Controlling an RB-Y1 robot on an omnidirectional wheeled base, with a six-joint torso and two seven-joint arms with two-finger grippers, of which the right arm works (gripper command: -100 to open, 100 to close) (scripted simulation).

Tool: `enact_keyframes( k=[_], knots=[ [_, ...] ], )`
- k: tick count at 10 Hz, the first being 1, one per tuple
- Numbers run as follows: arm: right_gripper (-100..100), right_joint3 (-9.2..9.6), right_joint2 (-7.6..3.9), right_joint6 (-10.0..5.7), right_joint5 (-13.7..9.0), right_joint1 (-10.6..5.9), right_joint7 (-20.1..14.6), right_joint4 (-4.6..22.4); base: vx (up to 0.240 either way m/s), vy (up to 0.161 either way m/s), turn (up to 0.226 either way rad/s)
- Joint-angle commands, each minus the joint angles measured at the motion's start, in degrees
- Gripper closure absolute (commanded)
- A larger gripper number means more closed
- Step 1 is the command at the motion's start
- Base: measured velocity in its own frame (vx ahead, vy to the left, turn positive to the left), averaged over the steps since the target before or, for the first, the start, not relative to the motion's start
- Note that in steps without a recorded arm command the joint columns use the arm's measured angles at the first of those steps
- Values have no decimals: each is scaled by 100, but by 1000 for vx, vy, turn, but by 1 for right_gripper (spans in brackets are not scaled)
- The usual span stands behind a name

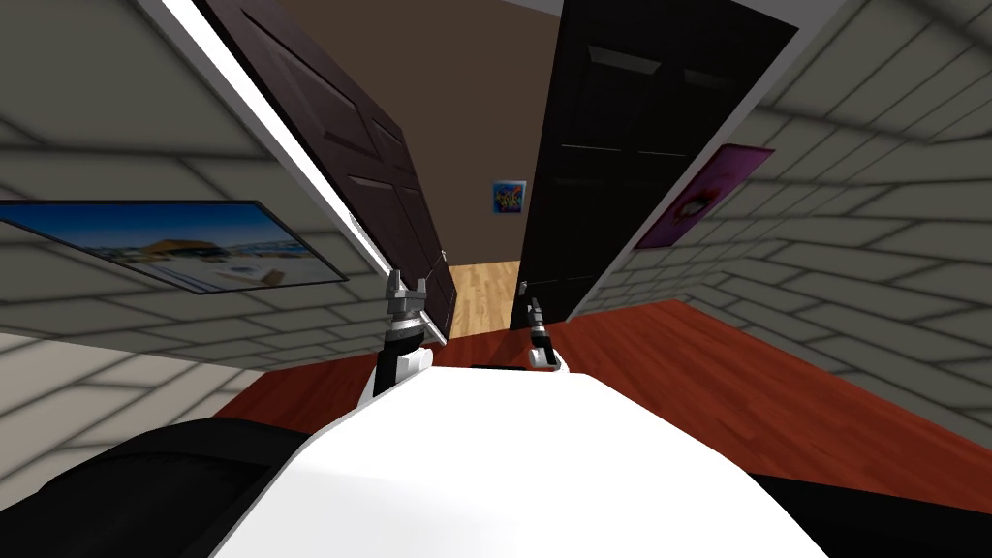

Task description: Push the door open

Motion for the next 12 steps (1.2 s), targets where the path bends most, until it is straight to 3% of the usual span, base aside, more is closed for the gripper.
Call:
enact_keyframes(
  k=[1,6,7,12],
  knots=[
    [-100,29,-17,23,-29,-117,-21,286,60,-129,63],
    [-100,117,45,-43,-71,-374,-14,1014,59,-78,53],
    [-100,117,45,-43,-71,-374,-14,1014,40,-56,22],
    [-100,222,151,-121,-120,-682,-5,1880,64,-96,55]
  ],
)
